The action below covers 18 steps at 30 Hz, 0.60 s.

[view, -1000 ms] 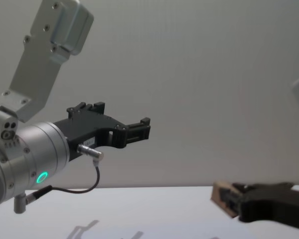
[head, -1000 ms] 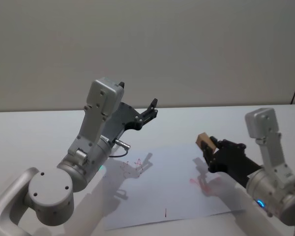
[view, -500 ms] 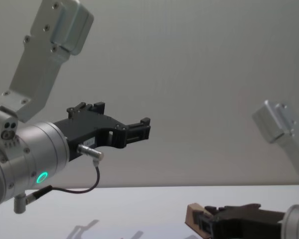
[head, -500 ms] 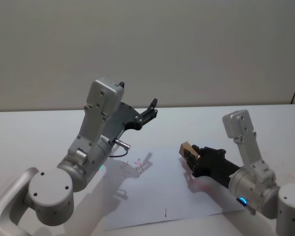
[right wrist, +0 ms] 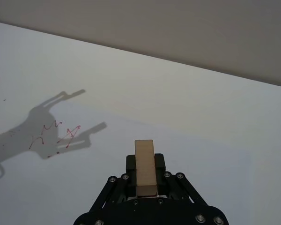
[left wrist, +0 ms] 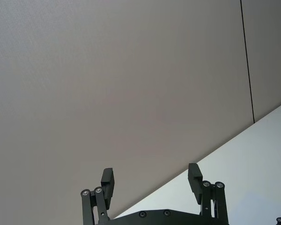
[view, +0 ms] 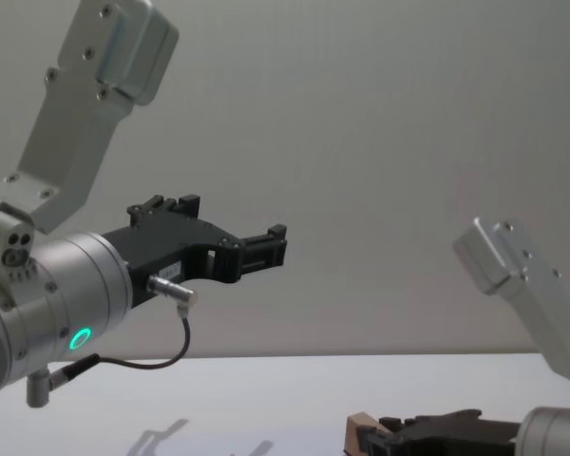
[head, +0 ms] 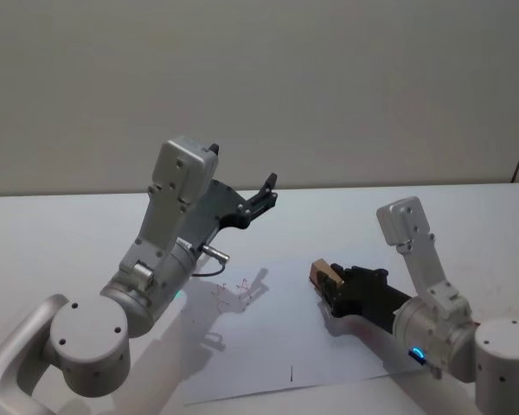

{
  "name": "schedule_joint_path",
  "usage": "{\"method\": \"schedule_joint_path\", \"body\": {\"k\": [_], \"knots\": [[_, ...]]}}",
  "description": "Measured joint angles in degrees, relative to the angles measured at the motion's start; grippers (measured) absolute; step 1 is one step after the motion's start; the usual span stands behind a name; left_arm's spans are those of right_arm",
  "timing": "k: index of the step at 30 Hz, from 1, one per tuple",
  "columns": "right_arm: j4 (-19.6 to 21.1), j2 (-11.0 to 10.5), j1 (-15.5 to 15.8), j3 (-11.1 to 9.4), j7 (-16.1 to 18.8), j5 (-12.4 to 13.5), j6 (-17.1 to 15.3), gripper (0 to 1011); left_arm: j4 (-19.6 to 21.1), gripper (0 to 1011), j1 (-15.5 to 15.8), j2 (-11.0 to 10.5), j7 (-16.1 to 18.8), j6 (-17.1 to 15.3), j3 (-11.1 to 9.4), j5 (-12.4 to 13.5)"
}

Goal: Use the one hand to pick up the stamp and affix it onto the A4 paper.

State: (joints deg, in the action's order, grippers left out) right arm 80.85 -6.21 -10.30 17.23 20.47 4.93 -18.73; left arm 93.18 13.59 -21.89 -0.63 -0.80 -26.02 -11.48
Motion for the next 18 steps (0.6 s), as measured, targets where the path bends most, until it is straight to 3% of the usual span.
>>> {"method": "schedule_joint_path", "body": {"k": [18], "knots": [[-1.22, 0.59, -1.15, 0.20, -0.98, 0.07, -1.62, 216, 0.00, 1001, 0.00, 0.00, 0.00, 0.00, 0.00, 0.00]]}}
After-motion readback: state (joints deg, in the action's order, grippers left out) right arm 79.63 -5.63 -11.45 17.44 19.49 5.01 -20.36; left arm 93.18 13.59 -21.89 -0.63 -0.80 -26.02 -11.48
